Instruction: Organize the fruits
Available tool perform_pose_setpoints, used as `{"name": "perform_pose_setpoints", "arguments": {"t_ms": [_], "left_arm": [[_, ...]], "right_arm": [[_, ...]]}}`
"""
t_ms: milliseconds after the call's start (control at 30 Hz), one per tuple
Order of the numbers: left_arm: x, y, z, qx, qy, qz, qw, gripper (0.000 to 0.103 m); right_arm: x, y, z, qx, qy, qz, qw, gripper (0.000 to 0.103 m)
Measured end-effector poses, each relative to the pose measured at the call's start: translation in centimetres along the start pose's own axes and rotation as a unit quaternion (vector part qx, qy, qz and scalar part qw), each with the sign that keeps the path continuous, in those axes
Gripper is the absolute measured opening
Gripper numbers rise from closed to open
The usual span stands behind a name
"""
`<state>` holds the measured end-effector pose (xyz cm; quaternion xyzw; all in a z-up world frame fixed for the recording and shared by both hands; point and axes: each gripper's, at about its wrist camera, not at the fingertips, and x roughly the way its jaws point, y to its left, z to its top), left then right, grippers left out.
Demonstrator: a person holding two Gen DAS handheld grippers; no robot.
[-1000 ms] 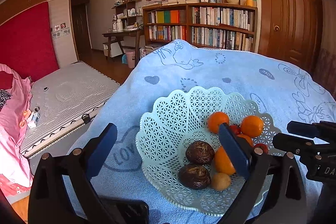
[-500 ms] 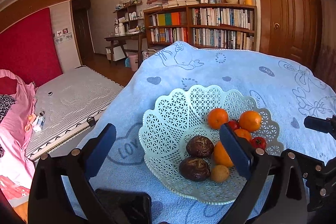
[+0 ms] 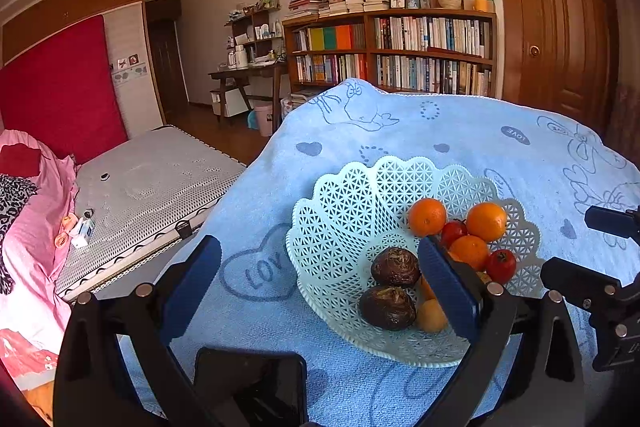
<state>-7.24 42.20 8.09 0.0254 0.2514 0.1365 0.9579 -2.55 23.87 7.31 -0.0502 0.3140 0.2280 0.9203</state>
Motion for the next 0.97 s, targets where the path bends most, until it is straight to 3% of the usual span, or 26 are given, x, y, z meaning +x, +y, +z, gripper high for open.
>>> {"name": "perform_pose_setpoints", "arguments": {"t_ms": [533, 867, 967], "left_arm": [[-0.4, -0.4, -0.1, 0.007, -0.002, -0.005, 1.0000, 0.100], [-1.1, -1.2, -0.2, 0.011, 0.000, -0.012, 0.9999, 0.100], [-1.3, -2.0, -0.3, 0.018, 0.003, -0.018, 0.9997, 0.100]], "right_arm": [[0.2, 1.0, -0.4, -0.027, 0.017, 0.004, 0.999, 0.098], [0.3, -0.5, -1.2, -0.005, 0.058, -0.026, 0.998, 0.098], [-0.3, -1.9, -1.9, 0.004, 0.060, -0.059, 0.996, 0.098]]}}
